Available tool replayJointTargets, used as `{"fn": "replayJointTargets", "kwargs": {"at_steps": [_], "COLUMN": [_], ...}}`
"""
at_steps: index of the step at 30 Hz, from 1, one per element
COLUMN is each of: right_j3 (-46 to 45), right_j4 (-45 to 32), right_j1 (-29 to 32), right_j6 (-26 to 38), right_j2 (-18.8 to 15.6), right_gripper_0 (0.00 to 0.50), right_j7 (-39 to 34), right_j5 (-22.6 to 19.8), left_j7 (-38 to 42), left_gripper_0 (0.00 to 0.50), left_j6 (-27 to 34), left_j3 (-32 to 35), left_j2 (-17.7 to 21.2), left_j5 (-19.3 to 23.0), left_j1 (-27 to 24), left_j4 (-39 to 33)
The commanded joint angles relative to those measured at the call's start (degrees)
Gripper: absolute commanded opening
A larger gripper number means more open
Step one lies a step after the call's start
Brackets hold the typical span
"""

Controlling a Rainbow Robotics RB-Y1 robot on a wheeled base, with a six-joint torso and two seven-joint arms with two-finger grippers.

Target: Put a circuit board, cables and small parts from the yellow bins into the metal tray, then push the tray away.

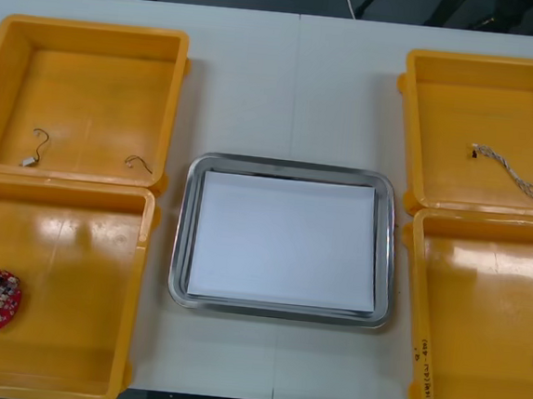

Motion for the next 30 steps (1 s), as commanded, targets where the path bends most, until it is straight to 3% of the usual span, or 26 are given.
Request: {"fn": "replayJointTargets", "kwargs": {"at_steps": [1, 12, 22, 30], "right_j3": [-1.86, -2.04, -2.04, -2.12], "right_j4": [-2.75, -6.09, -7.32, -7.50], "right_j1": [3.57, 14.56, 19.13, 20.10], "right_j6": [-1.91, -10.96, -13.16, -15.45], "right_j2": [-3.55, -4.95, -4.95, -5.83], "right_gripper_0": [0.500, 0.500, 0.500, 0.500], "right_j7": [2.89, 3.24, 4.03, 5.96], "right_j5": [-0.90, -1.43, -2.31, -3.01], "left_j7": [1.73, 3.84, 5.86, 8.23], "left_gripper_0": [0.500, 0.500, 0.500, 0.500], "left_j6": [-0.24, -0.24, -2.05, -7.24], "left_j3": [4.66, 9.40, 9.23, 9.67], "left_j2": [-1.15, -5.37, -8.63, -13.72], "left_j5": [-1.47, -5.16, -10.08, -14.92], "left_j1": [2.93, 4.42, 4.86, 7.94], "left_j4": [-1.06, -1.06, -1.06, -1.06]}}
